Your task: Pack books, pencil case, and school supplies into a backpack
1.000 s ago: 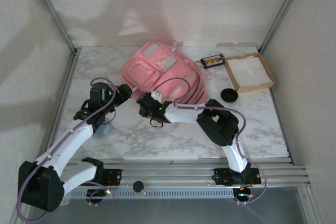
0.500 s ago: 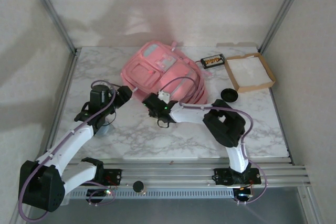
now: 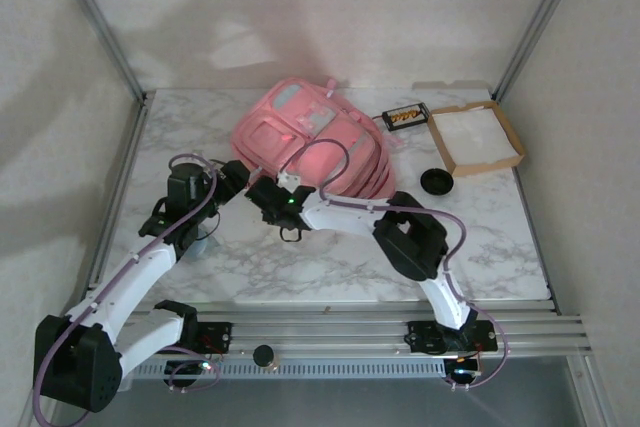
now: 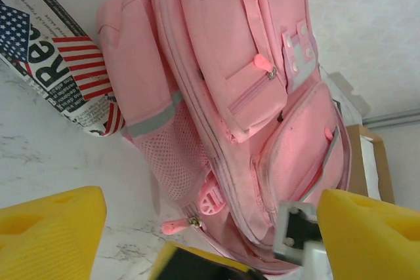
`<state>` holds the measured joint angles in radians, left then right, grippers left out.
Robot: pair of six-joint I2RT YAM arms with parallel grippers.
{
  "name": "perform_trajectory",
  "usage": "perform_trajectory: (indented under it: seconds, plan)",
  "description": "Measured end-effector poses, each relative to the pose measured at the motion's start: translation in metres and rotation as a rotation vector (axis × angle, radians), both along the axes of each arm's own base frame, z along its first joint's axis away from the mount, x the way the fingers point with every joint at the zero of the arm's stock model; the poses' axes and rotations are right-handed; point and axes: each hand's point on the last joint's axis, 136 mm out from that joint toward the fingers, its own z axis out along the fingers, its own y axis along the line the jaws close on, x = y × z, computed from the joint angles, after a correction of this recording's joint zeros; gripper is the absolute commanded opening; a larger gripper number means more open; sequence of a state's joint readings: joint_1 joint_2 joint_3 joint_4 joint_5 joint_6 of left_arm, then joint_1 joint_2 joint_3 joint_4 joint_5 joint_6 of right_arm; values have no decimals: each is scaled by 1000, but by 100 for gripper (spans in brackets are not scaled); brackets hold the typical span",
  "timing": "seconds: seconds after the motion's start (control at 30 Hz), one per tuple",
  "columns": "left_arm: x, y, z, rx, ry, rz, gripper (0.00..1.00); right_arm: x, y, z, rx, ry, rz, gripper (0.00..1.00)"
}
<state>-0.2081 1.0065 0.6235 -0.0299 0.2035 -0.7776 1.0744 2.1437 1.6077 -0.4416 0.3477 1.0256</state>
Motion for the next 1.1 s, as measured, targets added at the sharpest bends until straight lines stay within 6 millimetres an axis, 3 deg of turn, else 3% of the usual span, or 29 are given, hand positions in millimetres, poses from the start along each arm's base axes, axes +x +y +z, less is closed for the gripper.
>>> perform_trajectory:
  seconds: [0.17, 0.3, 0.63, 1.1]
  plan:
    - [2, 14, -4, 25, 7, 50, 85, 11, 8, -18, -45, 19, -76, 42]
    - [3, 22, -5, 37, 7, 83, 86, 17, 2, -24, -86, 11, -135, 38]
    - [-1, 28, -12, 54, 15, 94, 89, 30, -18, -24, -141, -16, -212, 25]
    - [-4, 26, -16, 44, 28, 72, 92, 22, -18, -18, -85, -7, -148, 3]
